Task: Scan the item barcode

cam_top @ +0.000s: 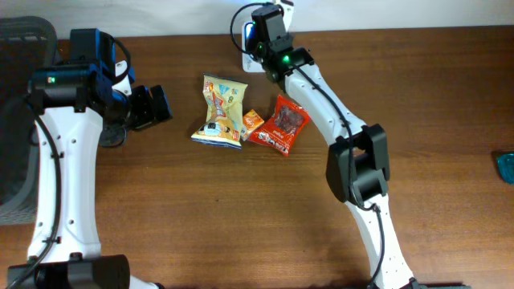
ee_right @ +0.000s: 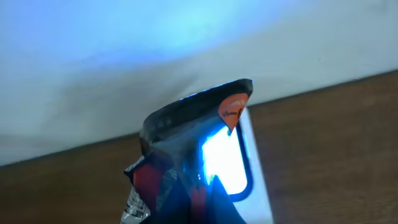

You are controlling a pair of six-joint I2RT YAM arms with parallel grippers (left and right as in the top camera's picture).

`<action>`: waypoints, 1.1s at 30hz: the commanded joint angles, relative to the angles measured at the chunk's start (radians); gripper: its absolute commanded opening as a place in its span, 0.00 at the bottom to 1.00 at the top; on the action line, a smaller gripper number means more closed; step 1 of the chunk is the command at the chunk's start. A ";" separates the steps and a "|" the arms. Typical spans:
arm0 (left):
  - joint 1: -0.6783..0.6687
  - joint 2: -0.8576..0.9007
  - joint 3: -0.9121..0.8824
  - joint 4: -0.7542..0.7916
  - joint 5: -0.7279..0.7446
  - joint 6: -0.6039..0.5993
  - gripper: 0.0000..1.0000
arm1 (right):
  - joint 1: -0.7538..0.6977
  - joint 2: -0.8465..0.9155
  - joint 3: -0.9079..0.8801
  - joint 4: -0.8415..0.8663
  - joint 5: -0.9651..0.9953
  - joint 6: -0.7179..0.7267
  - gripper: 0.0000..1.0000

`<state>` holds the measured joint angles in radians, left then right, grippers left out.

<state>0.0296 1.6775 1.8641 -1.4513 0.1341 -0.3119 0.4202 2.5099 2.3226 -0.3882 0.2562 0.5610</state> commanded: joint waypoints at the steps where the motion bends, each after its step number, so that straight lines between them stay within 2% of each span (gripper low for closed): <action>1: 0.002 0.002 0.002 -0.002 0.007 -0.010 0.99 | -0.004 0.019 0.011 0.012 0.142 -0.047 0.04; 3: 0.002 0.002 0.002 -0.002 0.007 -0.010 0.99 | -0.004 0.019 0.011 0.008 0.149 -0.108 0.04; 7: 0.002 0.002 0.002 -0.002 0.007 -0.010 0.99 | -0.012 -0.027 0.011 -0.002 0.148 -0.111 0.04; 10: 0.002 0.002 0.002 -0.002 0.007 -0.010 0.99 | -0.089 -0.119 0.011 -0.110 0.149 -0.098 0.04; 13: 0.002 0.002 0.002 -0.002 0.007 -0.010 0.99 | -0.291 -0.187 0.011 -0.334 0.148 0.002 0.04; 16: 0.002 0.002 0.002 -0.002 0.007 -0.010 0.99 | -0.564 -0.179 0.010 -0.605 0.148 0.002 0.04; 19: 0.002 0.002 0.002 -0.002 0.007 -0.010 0.99 | -0.809 -0.152 0.001 -0.743 0.145 0.002 0.04; 21: 0.002 0.002 0.002 -0.002 0.007 -0.010 0.99 | -0.916 -0.146 -0.049 -0.735 0.145 0.002 0.04; 25: 0.002 0.002 0.002 -0.002 0.007 -0.010 0.99 | -1.093 -0.146 -0.190 -0.574 0.145 0.002 0.05; 28: 0.002 0.002 0.002 -0.002 0.007 -0.010 0.99 | -1.151 -0.146 -0.279 -0.462 0.145 -0.006 0.09; 29: 0.002 0.002 0.002 -0.002 0.007 -0.010 0.99 | -1.161 -0.146 -0.300 -0.440 0.145 -0.006 0.13; 30: 0.002 0.002 0.002 -0.002 0.007 -0.010 0.99 | -1.167 -0.146 -0.307 -0.434 0.145 -0.006 0.22; 33: 0.002 0.002 0.002 -0.002 0.007 -0.010 0.99 | -1.167 -0.150 -0.282 -0.472 0.145 -0.102 0.83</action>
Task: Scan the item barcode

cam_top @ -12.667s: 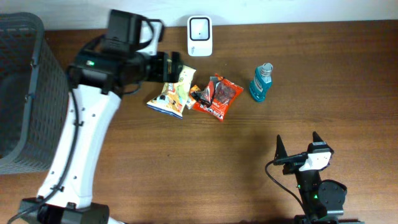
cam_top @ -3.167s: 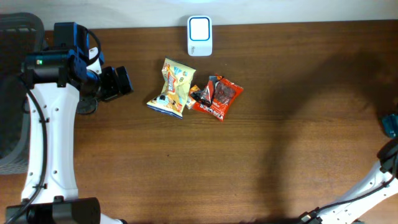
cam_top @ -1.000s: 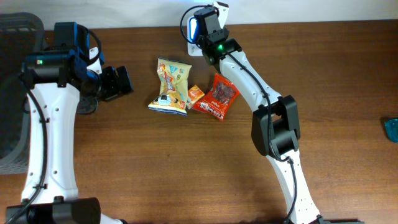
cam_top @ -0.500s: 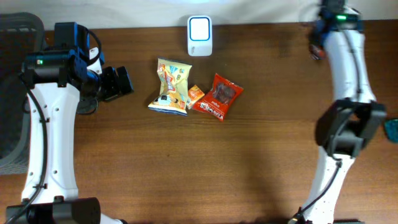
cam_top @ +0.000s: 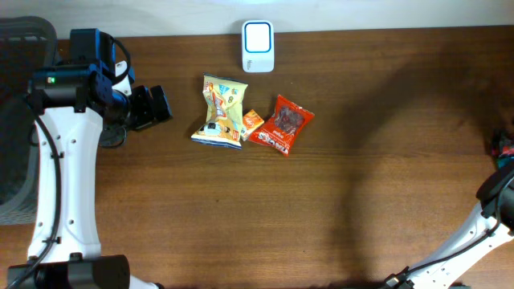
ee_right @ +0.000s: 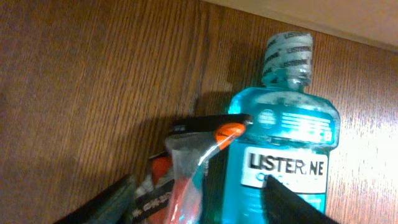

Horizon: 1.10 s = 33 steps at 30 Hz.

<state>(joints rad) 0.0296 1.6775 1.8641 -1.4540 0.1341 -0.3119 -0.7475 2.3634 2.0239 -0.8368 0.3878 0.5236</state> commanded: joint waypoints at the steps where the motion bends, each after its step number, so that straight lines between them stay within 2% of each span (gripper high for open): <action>1: 0.002 0.002 0.002 0.001 0.007 -0.010 0.99 | 0.001 -0.020 0.057 -0.080 0.008 -0.064 0.89; 3: 0.002 0.002 0.002 0.001 0.007 -0.010 0.99 | 0.008 -0.083 0.115 -0.148 -0.051 -0.064 0.91; 4: 0.002 0.002 0.002 0.001 0.007 -0.010 0.99 | 0.014 -0.135 0.129 -0.163 -0.143 -0.064 0.91; 5: 0.002 0.002 0.002 0.001 0.007 -0.010 0.99 | 0.025 -0.189 0.130 -0.164 -0.291 -0.066 0.91; 8: 0.002 0.002 0.002 0.001 0.007 -0.010 0.99 | 0.133 -0.291 0.130 -0.228 -0.994 -0.206 0.93; 9: 0.002 0.002 0.002 0.001 0.007 -0.010 0.99 | 0.187 -0.288 0.128 -0.290 -1.020 -0.206 0.94; 11: 0.002 0.002 0.002 0.001 0.007 -0.010 0.99 | 0.371 -0.277 0.124 -0.411 -0.989 -0.292 0.94; 14: 0.002 0.002 0.002 0.001 0.007 -0.010 0.99 | 0.671 -0.268 0.121 -0.451 -0.764 -0.291 0.94; 15: 0.002 0.002 0.002 0.001 0.007 -0.010 0.99 | 0.787 -0.249 0.121 -0.450 -0.683 -0.282 0.98; 16: 0.002 0.002 0.002 0.001 0.007 -0.010 0.99 | 0.837 -0.237 0.121 -0.452 -0.660 -0.280 0.99; 18: 0.002 0.002 0.002 0.001 0.007 -0.010 0.99 | 0.984 -0.161 0.121 -0.441 -0.614 -0.178 0.99; 24: 0.002 0.002 0.002 0.001 0.007 -0.010 0.99 | 1.188 -0.083 0.121 -0.402 -0.613 -0.159 0.99; 27: 0.002 0.002 0.002 0.002 0.007 -0.010 0.99 | 1.246 -0.083 0.117 -0.406 -0.373 0.181 0.99; 30: 0.002 0.002 0.002 0.001 0.007 -0.010 0.99 | 1.250 -0.083 0.074 -0.405 -0.243 0.336 0.99; 32: 0.002 0.002 0.002 0.001 0.007 -0.010 0.99 | 1.238 -0.083 0.001 -0.364 -0.225 0.376 1.00; 33: 0.002 0.002 0.002 0.001 0.007 -0.010 0.99 | 1.223 -0.083 -0.037 -0.336 -0.225 0.375 0.91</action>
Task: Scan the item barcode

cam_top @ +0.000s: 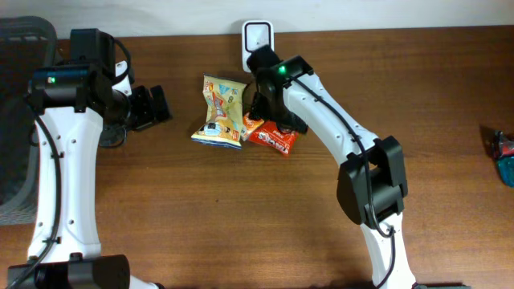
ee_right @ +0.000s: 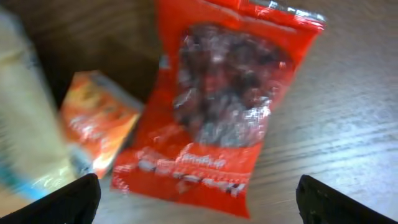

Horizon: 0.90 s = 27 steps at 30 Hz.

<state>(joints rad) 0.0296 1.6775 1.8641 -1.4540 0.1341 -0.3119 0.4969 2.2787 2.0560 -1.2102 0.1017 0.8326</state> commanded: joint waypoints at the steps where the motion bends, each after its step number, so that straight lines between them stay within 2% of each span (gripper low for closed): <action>1: 0.002 0.002 0.002 0.001 0.007 -0.010 0.99 | -0.033 0.002 -0.087 0.048 0.060 0.066 0.87; 3: 0.002 0.002 0.002 0.001 0.007 -0.010 0.99 | -0.067 0.002 -0.139 0.104 0.016 0.031 0.81; 5: 0.002 0.002 0.002 0.001 0.007 -0.010 0.99 | -0.082 0.002 -0.202 0.209 -0.069 -0.054 0.81; 9: 0.002 0.002 0.002 0.001 0.007 -0.010 0.99 | -0.084 0.002 -0.221 0.211 -0.073 -0.134 0.72; 11: 0.002 0.002 0.002 0.001 0.007 -0.010 0.99 | -0.097 0.002 -0.220 0.129 -0.007 -0.151 0.72; 13: 0.002 0.002 0.002 0.001 0.007 -0.010 0.99 | -0.133 -0.002 -0.206 0.070 0.007 -0.288 0.73; 15: 0.002 0.002 0.002 0.001 0.007 -0.010 0.99 | -0.159 -0.002 -0.161 -0.013 -0.003 -0.306 0.73; 18: 0.002 0.002 0.002 0.001 0.007 -0.010 0.99 | -0.163 -0.002 -0.104 -0.084 -0.175 -0.444 0.84; 20: 0.002 0.002 0.002 0.001 0.007 -0.010 0.99 | -0.163 0.001 -0.149 -0.085 -0.176 -0.444 0.84; 21: 0.002 0.002 0.002 0.001 0.007 -0.010 0.99 | -0.163 0.001 -0.180 -0.076 -0.177 -0.443 0.79; 24: 0.002 0.002 0.002 0.001 0.007 -0.010 0.99 | -0.163 0.001 -0.283 0.008 -0.178 -0.405 0.44; 26: 0.002 0.002 0.002 0.001 0.007 -0.010 0.99 | -0.163 0.001 -0.289 0.022 -0.178 -0.405 0.36; 27: 0.002 0.002 0.002 0.001 0.007 -0.010 0.99 | -0.164 0.001 -0.283 0.021 -0.179 -0.405 0.24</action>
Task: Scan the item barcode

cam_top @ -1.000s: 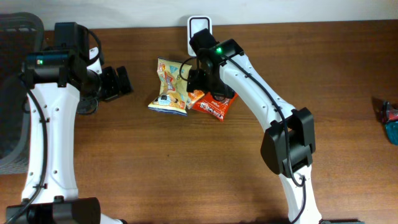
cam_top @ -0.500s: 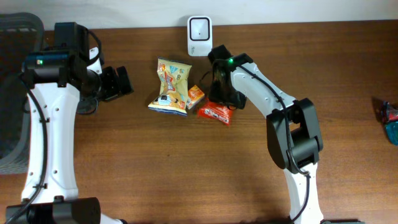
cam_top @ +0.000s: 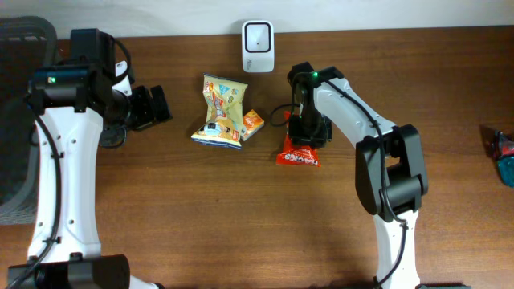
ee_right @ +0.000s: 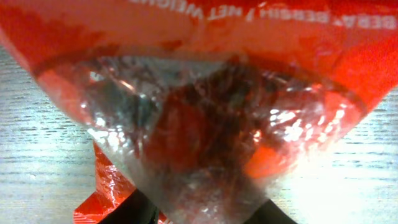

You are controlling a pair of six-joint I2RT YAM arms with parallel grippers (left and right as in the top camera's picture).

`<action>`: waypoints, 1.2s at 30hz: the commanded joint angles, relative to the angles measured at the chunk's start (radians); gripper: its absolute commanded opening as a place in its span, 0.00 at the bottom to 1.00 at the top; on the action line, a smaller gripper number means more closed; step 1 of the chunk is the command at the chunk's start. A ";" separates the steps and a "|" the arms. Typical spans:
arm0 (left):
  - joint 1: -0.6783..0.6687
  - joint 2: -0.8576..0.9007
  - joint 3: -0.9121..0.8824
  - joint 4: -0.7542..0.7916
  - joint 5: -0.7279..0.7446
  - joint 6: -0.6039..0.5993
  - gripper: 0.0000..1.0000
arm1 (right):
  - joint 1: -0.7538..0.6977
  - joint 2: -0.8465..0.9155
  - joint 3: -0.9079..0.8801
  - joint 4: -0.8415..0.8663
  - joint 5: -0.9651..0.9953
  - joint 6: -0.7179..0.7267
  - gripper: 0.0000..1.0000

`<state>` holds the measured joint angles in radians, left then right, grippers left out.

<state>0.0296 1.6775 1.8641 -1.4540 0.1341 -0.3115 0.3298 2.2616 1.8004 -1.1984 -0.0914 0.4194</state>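
Note:
The red snack bag (cam_top: pixel 299 154) with a clear window hangs from my right gripper (cam_top: pixel 306 132), which is shut on it right of the table's middle. In the right wrist view the bag (ee_right: pixel 205 93) fills the frame, printed edge away from the camera, pinched at my right gripper (ee_right: pixel 208 208). The white scanner (cam_top: pixel 258 36) stands at the table's back edge, up and left of the bag. My left gripper (cam_top: pixel 149 107) hovers at the left, away from the items; its jaw state does not show.
A yellow snack bag (cam_top: pixel 218 112) and a small orange packet (cam_top: pixel 253 122) lie left of the held bag. A blue mouthwash bottle (cam_top: pixel 506 167) and a dark red packet (cam_top: pixel 498 143) sit at the far right edge. Wooden table (cam_top: pixel 241 217).
My right gripper was open over the red bag lying beside the orange packet. Now it is shut on the bag, and the bag is farther right and nearer the front.
My right gripper held a dark red packet at the lit scanner. Then it was at the far right edge with that packet beside the mouthwash bottle. Then it stood open over the red snack bag, and now grips it. The left arm stayed put.

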 commanded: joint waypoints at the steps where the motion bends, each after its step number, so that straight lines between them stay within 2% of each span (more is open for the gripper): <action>1: 0.002 0.002 0.002 0.001 0.007 -0.010 0.99 | 0.002 0.017 -0.020 0.005 0.011 0.008 0.11; 3: 0.002 0.002 0.002 0.001 0.007 -0.010 0.99 | -0.013 0.017 0.050 -0.044 -0.016 0.008 0.04; 7: 0.002 0.002 0.002 0.001 0.007 -0.010 0.99 | -0.046 0.016 0.217 -0.154 -0.057 -0.003 0.04; 10: 0.002 0.002 0.002 0.001 0.007 -0.010 0.99 | -0.101 0.016 0.261 -0.149 -0.393 -0.188 0.04; 13: 0.002 0.002 0.002 0.001 0.007 -0.010 0.99 | -0.140 0.017 0.260 -0.161 -0.386 -0.202 0.06; 14: 0.002 0.002 0.002 0.001 0.007 -0.010 0.99 | -0.135 0.017 0.259 -0.171 -0.368 -0.201 0.23; 15: 0.002 0.002 0.002 0.001 0.007 -0.010 0.99 | -0.124 0.017 0.254 -0.182 -0.334 -0.197 0.49; 16: 0.002 0.002 0.002 0.001 0.007 -0.010 0.99 | -0.095 0.017 0.237 -0.182 -0.270 -0.154 0.64; 18: 0.002 0.002 0.002 0.001 0.007 -0.010 0.99 | -0.034 0.018 0.191 -0.163 -0.161 -0.089 0.82; 19: 0.002 0.002 0.002 0.001 0.007 -0.010 0.99 | -0.006 0.019 0.172 -0.149 -0.101 -0.048 0.85; 23: 0.002 0.002 0.002 0.001 0.007 -0.010 0.99 | 0.087 0.019 0.052 -0.039 0.078 0.186 0.85; 25: 0.002 0.002 0.002 0.001 0.007 -0.010 0.99 | 0.092 0.019 -0.008 0.029 0.084 0.200 0.84; 26: 0.002 0.002 0.002 0.001 0.007 -0.010 0.99 | 0.089 0.019 -0.032 0.059 0.085 0.200 0.80; 28: 0.002 0.002 0.002 0.001 0.007 -0.010 0.99 | 0.089 0.019 -0.063 0.103 0.085 0.200 0.47; 31: 0.003 0.002 0.002 0.001 0.006 -0.010 0.99 | 0.073 0.017 -0.047 0.080 0.045 0.199 0.12; 32: 0.004 0.002 0.002 0.001 0.007 -0.010 0.99 | 0.058 0.017 -0.031 0.062 0.018 0.196 0.04; 35: 0.004 0.002 0.002 0.001 0.007 -0.010 0.99 | -0.048 0.015 0.097 -0.027 -0.320 -0.035 0.04; 36: 0.004 0.002 0.002 0.001 0.007 -0.010 0.99 | -0.072 0.015 0.116 -0.046 -0.380 -0.071 0.04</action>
<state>0.0296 1.6775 1.8641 -1.4532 0.1341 -0.3119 0.3218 2.2681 1.8362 -1.2121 -0.2321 0.4961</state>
